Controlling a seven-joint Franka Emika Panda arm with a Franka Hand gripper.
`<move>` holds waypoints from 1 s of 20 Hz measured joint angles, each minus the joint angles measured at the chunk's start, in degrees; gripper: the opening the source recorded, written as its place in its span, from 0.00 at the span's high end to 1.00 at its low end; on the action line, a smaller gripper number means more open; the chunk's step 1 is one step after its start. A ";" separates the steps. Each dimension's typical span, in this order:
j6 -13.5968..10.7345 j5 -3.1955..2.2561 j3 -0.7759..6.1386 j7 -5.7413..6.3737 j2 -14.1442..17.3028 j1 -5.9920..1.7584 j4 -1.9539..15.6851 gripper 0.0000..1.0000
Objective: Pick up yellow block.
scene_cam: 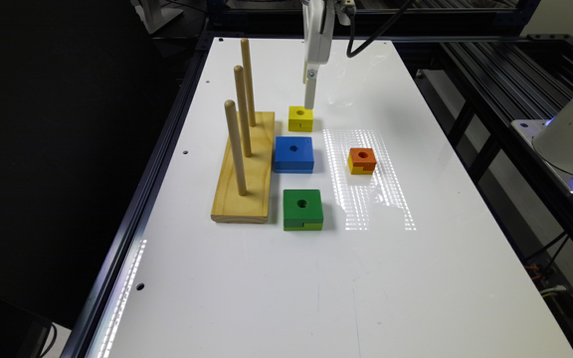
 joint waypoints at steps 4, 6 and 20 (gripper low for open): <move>0.00 0.00 0.24 0.00 0.71 0.00 0.92 0.00; 0.01 0.00 0.34 0.00 1.23 0.00 1.15 0.00; 3.86 0.00 0.57 0.01 7.63 0.01 3.15 0.00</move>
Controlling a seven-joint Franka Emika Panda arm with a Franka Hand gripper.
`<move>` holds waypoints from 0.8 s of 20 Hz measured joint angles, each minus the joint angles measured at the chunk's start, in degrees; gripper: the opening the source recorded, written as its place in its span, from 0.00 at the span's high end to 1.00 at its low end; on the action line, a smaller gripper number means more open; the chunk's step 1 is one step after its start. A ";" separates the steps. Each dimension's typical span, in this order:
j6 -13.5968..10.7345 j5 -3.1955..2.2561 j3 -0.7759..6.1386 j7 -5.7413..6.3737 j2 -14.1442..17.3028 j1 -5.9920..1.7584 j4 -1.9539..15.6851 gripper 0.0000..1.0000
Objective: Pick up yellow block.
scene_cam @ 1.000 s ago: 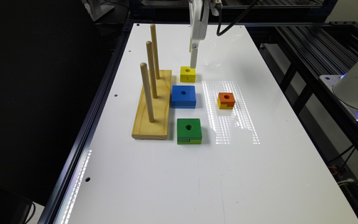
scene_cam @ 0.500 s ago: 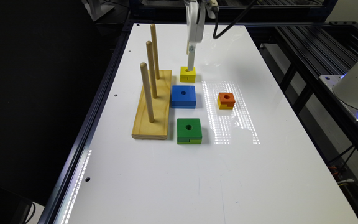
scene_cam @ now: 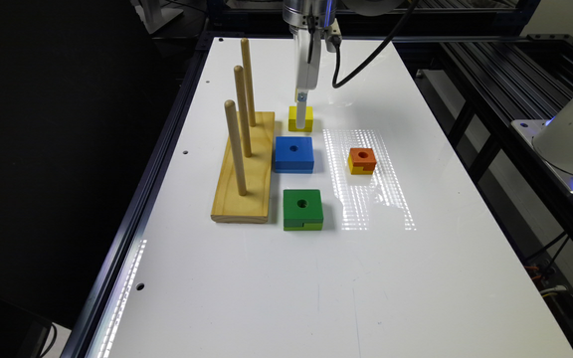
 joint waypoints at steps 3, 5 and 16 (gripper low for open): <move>0.00 0.00 0.01 0.00 0.00 0.00 0.00 0.00; 0.00 0.00 0.01 0.00 0.00 0.00 0.01 0.00; 0.63 0.00 0.17 0.03 1.74 0.03 0.02 0.00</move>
